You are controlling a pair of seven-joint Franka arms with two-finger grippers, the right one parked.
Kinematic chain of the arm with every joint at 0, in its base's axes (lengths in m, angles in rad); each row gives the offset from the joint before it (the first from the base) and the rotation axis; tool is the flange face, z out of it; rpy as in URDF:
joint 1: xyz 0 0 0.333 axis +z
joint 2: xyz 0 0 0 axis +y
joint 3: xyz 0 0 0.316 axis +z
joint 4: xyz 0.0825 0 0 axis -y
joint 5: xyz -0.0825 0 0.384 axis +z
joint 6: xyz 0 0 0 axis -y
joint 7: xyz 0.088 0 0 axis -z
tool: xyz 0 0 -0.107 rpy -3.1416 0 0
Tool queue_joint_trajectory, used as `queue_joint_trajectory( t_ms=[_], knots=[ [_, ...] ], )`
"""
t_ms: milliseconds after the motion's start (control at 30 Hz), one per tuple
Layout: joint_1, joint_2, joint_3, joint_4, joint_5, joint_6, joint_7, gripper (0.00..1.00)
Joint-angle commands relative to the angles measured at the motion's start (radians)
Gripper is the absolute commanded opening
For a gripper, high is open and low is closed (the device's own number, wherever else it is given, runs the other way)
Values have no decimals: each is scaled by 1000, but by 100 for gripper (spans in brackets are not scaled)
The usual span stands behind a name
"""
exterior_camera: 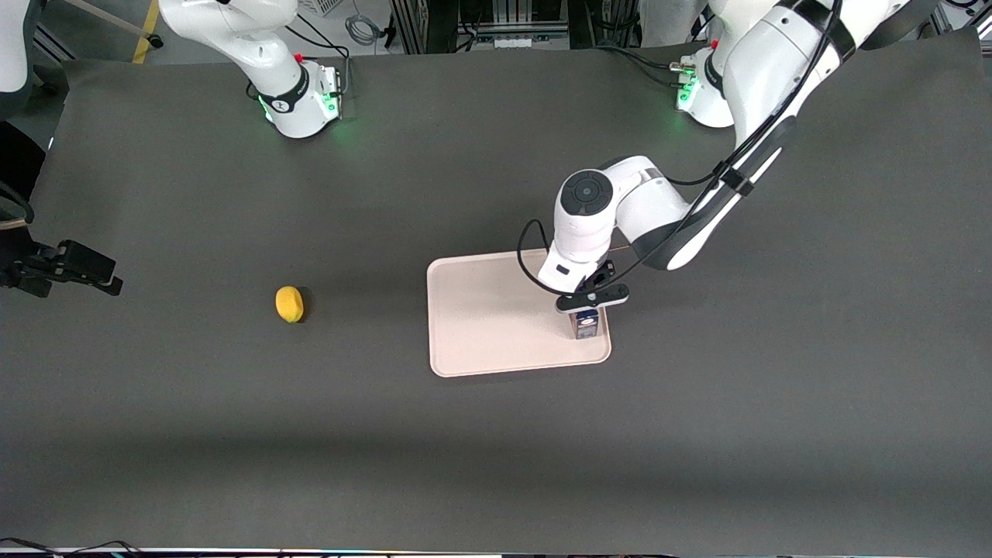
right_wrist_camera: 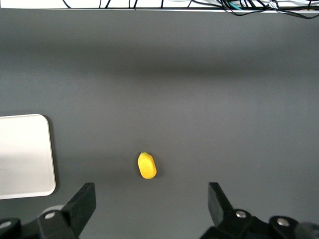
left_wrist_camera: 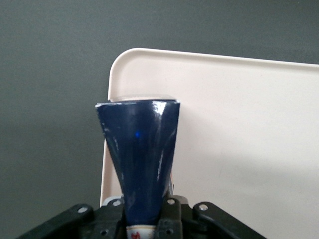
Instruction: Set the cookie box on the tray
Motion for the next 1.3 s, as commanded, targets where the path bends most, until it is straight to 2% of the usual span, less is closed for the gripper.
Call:
queue_joint_trajectory(
  t_ms=[0,133,333,400,433,500,600,1267],
  knots=[
    [-1,17,-4,-1,54,6,-13,22],
    [-1,23,-4,-3,73,22,-13,23],
    [-1,36,-4,-4,74,42,-15,29],
    [0,36,-4,-4,74,42,-15,40],
    [0,36,-4,-4,74,40,-15,49],
    [0,36,-4,-3,74,40,-13,76],
    [3,36,-4,-3,74,40,-12,100],
    [20,-6,-6,17,57,17,63,100]
  ],
)
